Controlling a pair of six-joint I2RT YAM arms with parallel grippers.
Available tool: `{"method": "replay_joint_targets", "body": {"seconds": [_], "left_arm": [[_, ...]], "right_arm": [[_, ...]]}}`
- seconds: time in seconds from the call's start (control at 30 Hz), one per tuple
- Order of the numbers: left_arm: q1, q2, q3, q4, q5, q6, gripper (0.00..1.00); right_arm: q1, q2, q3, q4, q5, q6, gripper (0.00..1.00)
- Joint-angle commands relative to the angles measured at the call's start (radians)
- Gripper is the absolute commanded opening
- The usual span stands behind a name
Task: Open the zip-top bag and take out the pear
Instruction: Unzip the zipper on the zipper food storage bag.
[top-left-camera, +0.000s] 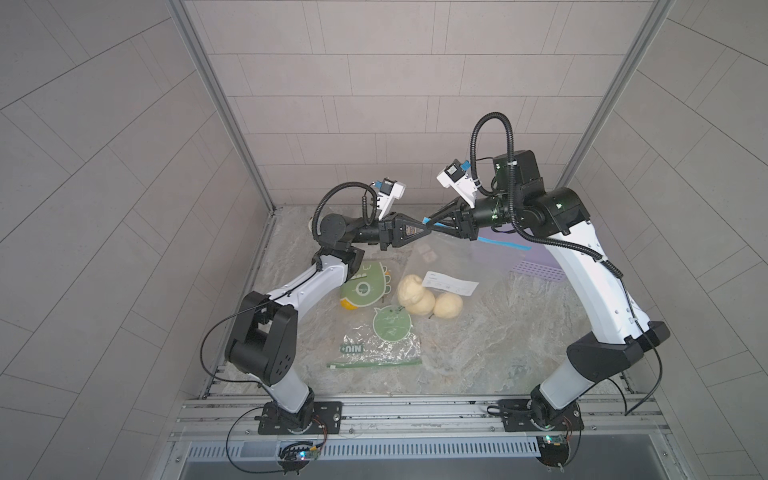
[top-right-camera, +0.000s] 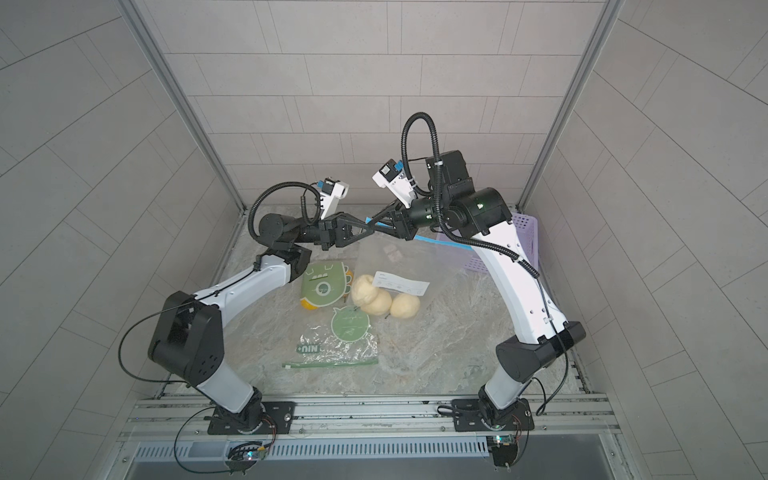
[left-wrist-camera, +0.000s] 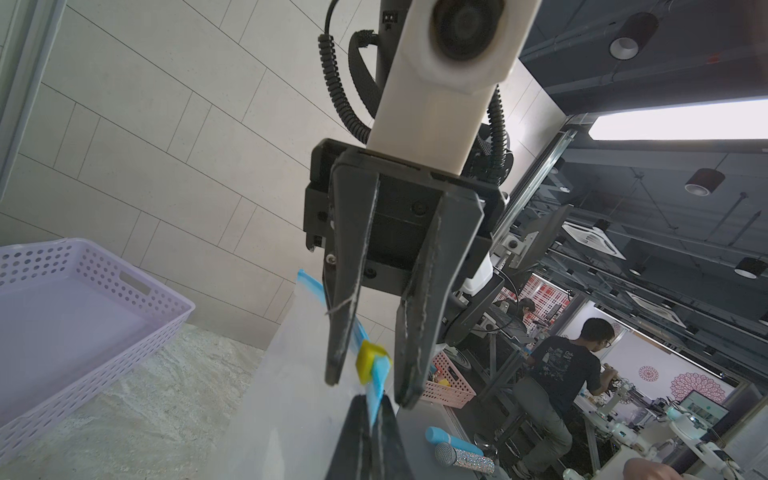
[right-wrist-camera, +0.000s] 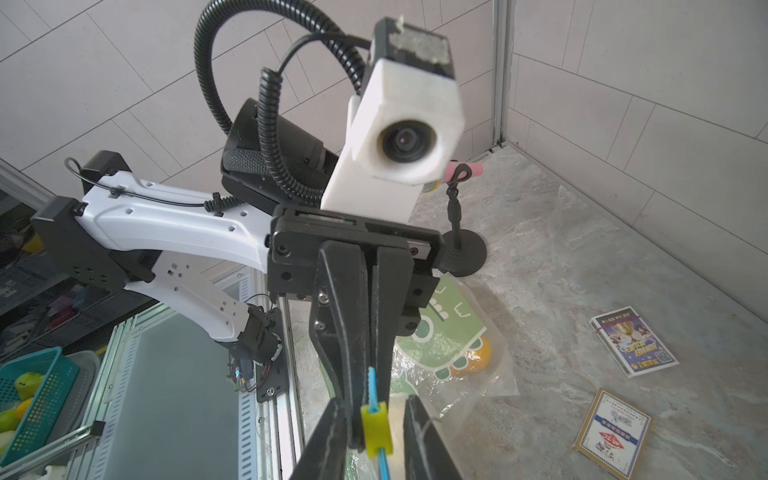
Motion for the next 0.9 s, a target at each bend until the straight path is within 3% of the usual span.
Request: {"method": "replay_joint_targets", "body": {"seconds": [0.0,0.17,0.47,0.67,0.87], "left_arm": [[-0.004,-0.03,0.022,0.059,0.007,-0.012,0.0],[-0.004,-0.028,0.024,0.059,0.006,-0.01,0.0],[0.013,-0.041,0.032,0.059,-0.025,0.002,0.0],[0.039,-0.049,0.059,0.059,-0.057,0.008,0.0],[0.06,-0.044,0.088,0.058,-0.077,0.008,0.0]], "right_arm": [[0.004,-0.035,-0.002,-0.009,-0.028,-0.018,0.2],[0.004,-0.043,-0.024,-0.004,-0.031,-0.017,0.06],[-0.004,-0.085,-0.108,0.008,0.022,-0.021,0.08],[-0.029,-0.157,-0.219,0.039,0.103,-0.013,0.1],[-0.078,-0.246,-0.356,0.117,0.099,0.024,0.1]]}}
